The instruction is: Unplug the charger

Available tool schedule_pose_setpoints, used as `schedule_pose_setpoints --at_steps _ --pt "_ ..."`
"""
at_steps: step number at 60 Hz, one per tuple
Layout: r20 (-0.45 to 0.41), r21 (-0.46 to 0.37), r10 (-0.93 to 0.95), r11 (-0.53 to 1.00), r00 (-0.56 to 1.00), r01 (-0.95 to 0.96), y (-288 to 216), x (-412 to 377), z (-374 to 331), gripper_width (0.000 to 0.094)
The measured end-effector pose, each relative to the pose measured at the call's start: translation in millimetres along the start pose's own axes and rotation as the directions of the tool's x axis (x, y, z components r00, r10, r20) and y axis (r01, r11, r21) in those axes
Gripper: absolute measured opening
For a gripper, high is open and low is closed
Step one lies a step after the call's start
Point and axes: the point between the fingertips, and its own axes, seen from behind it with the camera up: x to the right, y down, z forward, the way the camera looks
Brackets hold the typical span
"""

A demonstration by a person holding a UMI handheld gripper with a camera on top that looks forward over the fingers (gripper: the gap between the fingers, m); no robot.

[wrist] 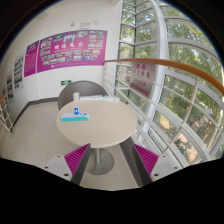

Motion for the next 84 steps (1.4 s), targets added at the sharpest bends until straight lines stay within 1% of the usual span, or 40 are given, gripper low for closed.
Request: schedule_pose_setpoints --at_steps 6,13,16,20,21,24,28,35,37,42,45,47,49,51,52,57,64,68,69,70,75,76,78,81,82,84 --pt "0.078 -0.038 -0.026 0.999 0.997 0.029 3.0 -56.8 27.0 0.0847" --pt "0.177 -0.060 -0.028 0.997 0.984 0.040 -15.3 -124.0 82.8 0.0858" --pt "0.197 -0.060 -0.035 0.997 0.980 0.048 -19.3 -150.0 119.3 0.0859" --pt "0.214 -0.060 -0.033 0.997 0.976 0.047 -33.1 -177.9 162.8 0.0858" --pt "0.223 -0.066 -0.028 0.997 0.974 0.044 -43.3 -182.4 167.9 0.0857" --pt "0.224 -0.060 -0.023 0.997 0.974 0.037 -50.0 -203.4 198.0 0.0859" --pt "0.224 -0.064 -0.022 0.997 0.974 0.037 -66.1 -218.1 236.3 0.0850" --pt "0.205 -0.040 -0.043 0.998 0.978 0.052 -87.3 -235.7 291.2 0.0816" --pt "0.200 -0.039 -0.048 0.998 0.979 0.057 -86.7 -240.1 306.8 0.0806" --pt "0.191 -0.050 -0.056 0.997 0.980 0.067 -86.6 -243.2 334.3 0.0731" --pt "0.190 -0.058 -0.058 0.996 0.980 0.070 -83.8 -245.2 346.7 0.0652" --pt "0.186 -0.067 -0.057 0.995 0.981 0.071 -80.8 -244.3 353.6 0.0548" --pt "0.182 -0.050 -0.048 0.997 0.982 0.058 -85.9 -243.8 357.8 0.0431" --pt "0.157 -0.051 -0.042 0.997 0.987 0.051 -87.4 -236.5 359.5 0.0314" --pt "0.147 -0.047 -0.042 0.998 0.988 0.049 -87.7 -235.1 360.7 0.0276" --pt "0.169 -0.043 -0.019 0.999 0.985 0.026 -87.4 -239.1 361.4 0.0230" --pt "0.189 -0.056 -0.015 0.998 0.982 0.026 -87.2 -240.2 360.7 0.0127" --pt "0.192 -0.078 0.007 0.997 0.981 0.009 -87.9 -240.9 360.5 0.0109" --pt "0.197 -0.068 0.016 0.998 0.980 -0.003 -94.1 -241.7 356.3 0.0107" --pt "0.203 -0.028 0.026 0.999 0.979 -0.021 -108.1 -241.0 352.0 0.0104" --pt "0.235 0.222 -0.046 0.975 0.971 -0.008 -215.1 -242.7 310.5 0.0103" --pt "0.246 0.253 -0.052 0.967 0.968 -0.012 -242.9 -246.2 305.8 0.0103" --pt "0.257 0.316 -0.068 0.948 0.964 -0.017 -278.2 -241.1 284.7 0.0103" --pt "0.254 0.392 -0.068 0.919 0.965 -0.038 -324.3 -220.6 266.4 0.0104" --pt "0.254 0.401 -0.064 0.915 0.965 -0.045 -342.1 -216.0 262.5 0.0103" --pt "0.255 0.413 -0.051 0.908 0.966 -0.061 -356.2 -199.9 258.3 0.0102"
